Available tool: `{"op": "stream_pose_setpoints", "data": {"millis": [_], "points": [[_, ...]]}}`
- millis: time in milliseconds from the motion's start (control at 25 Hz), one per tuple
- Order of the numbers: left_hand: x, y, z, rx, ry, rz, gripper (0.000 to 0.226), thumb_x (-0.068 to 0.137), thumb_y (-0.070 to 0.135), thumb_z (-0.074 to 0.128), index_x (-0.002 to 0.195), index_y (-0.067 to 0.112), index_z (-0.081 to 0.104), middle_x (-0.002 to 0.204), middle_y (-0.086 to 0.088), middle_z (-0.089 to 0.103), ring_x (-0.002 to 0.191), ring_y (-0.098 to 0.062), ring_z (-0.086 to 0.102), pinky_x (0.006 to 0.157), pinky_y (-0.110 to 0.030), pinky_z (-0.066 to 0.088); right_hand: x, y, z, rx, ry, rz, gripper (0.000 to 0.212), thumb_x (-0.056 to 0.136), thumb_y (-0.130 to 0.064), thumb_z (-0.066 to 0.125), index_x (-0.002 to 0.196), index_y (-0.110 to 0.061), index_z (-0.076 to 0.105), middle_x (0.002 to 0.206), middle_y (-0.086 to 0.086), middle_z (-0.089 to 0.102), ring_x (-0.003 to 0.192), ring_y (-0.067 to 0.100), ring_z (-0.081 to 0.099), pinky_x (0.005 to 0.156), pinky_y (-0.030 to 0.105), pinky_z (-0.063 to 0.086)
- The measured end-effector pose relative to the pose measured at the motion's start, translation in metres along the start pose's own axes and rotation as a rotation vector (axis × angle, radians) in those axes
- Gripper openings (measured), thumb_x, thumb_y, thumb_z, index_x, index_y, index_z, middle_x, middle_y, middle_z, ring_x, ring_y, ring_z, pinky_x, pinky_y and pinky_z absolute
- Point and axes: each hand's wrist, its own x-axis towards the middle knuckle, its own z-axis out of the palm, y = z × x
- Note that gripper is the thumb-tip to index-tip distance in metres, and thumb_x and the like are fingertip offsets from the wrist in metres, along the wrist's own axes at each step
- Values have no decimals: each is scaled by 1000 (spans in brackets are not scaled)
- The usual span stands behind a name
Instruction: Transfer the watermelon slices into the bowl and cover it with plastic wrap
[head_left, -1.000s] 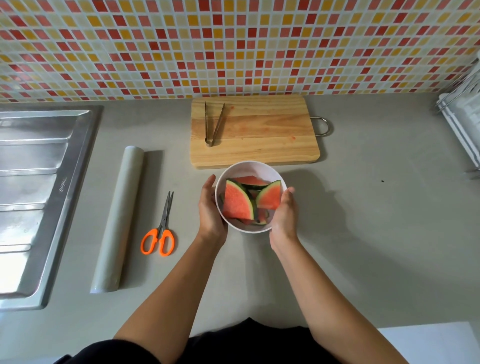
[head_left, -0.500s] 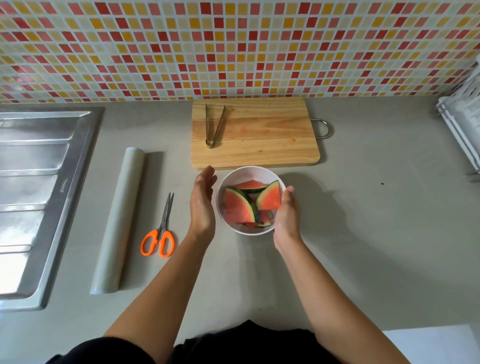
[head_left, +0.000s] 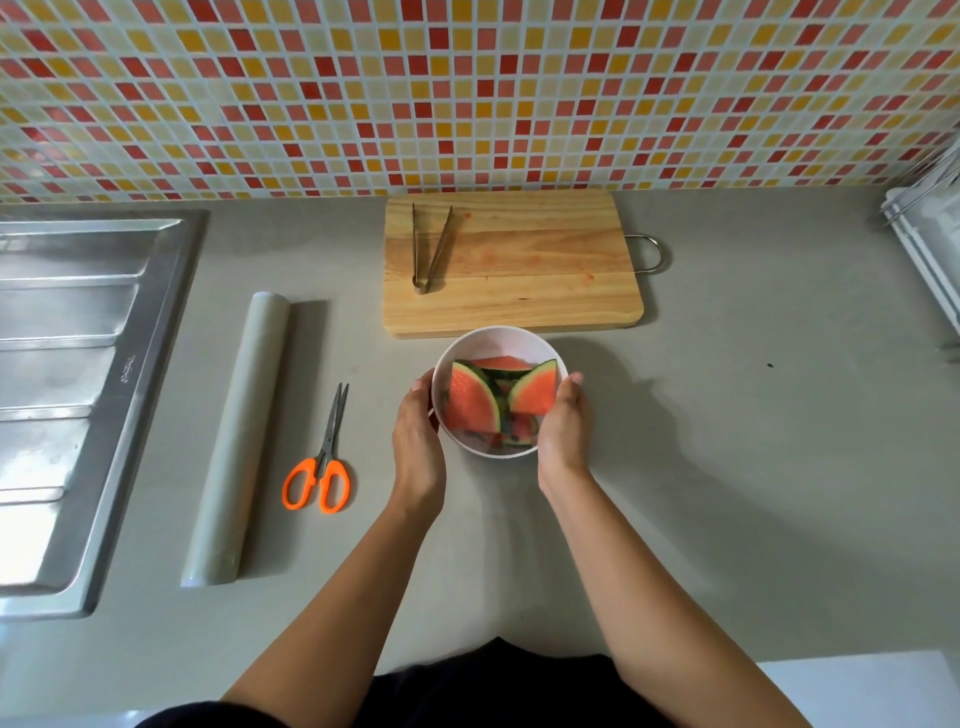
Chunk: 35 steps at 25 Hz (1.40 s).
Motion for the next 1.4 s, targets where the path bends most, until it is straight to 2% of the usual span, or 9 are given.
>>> {"op": "stream_pose_setpoints", "data": {"millis": [120, 280, 440, 560, 640, 800, 1000, 1240, 1400], "points": [[2, -4, -3, 13, -23, 12, 47, 98, 36, 22, 122, 21, 60, 121, -1, 63, 114, -12, 56, 98, -30, 44, 5, 1, -3, -111, 33, -131, 30, 100, -31, 25, 86, -18, 48, 115, 14, 55, 99, 26, 55, 94, 41, 44], [8, -5, -12, 127, -36, 27, 49, 98, 38, 21, 119, 24, 62, 121, 1, 63, 113, -10, 57, 98, -30, 43, 16, 0, -20, -142, -104, -250, 31, 98, -28, 31, 77, -12, 47, 86, 10, 53, 79, 19, 50, 75, 33, 41], [17, 5, -32, 287, 54, 19, 31, 99, 28, 37, 112, 21, 64, 116, -5, 64, 93, -7, 63, 92, -33, 48, 35, -4, -58, -328, -390, -192, 44, 97, -36, 38, 132, -10, 44, 137, 2, 44, 121, 9, 42, 104, 27, 30], [14, 9, -49, 368, -26, 8, 26, 94, 12, 48, 114, 16, 64, 110, -7, 69, 82, -8, 69, 83, -29, 53, 37, -1, -90, -568, -708, -306, 95, 65, -46, 73, 145, -30, 23, 146, -15, 32, 131, -2, 31, 106, 23, 27], [9, 9, -53, 415, -117, -17, 32, 89, 6, 50, 116, 15, 65, 110, -5, 69, 86, -10, 70, 87, -33, 53, 31, 3, -90, -771, -697, -574, 107, 52, -55, 81, 142, -36, 25, 141, -21, 37, 128, -7, 32, 103, 14, 27], [6, 14, -43, 485, -204, 37, 45, 79, 5, 53, 116, 26, 67, 101, 4, 73, 91, -15, 67, 84, -35, 54, 28, 3, -73, -627, -542, -754, 87, 50, -43, 87, 127, -32, 49, 114, -20, 61, 105, -5, 53, 85, 6, 39], [19, 20, -33, 512, -226, 59, 48, 81, -1, 50, 120, 23, 64, 105, 5, 71, 87, 2, 67, 72, -7, 48, 38, -7, -67, -598, -496, -771, 83, 51, -35, 88, 125, -27, 53, 107, -17, 63, 97, -8, 53, 78, 2, 37], [32, 21, -27, 509, -250, 70, 49, 79, -1, 48, 121, 20, 63, 111, -1, 70, 89, -7, 69, 83, -26, 52, 48, -10, -68, -585, -516, -713, 82, 53, -37, 87, 127, -32, 51, 109, -17, 63, 101, -6, 54, 80, 3, 38], [27, 22, -27, 540, -208, 70, 50, 82, 0, 50, 128, 18, 57, 120, 2, 64, 89, -7, 69, 84, -25, 51, 41, -15, -70, -579, -550, -648, 83, 57, -38, 86, 130, -37, 45, 113, -26, 57, 109, -5, 51, 84, 7, 38]]}}
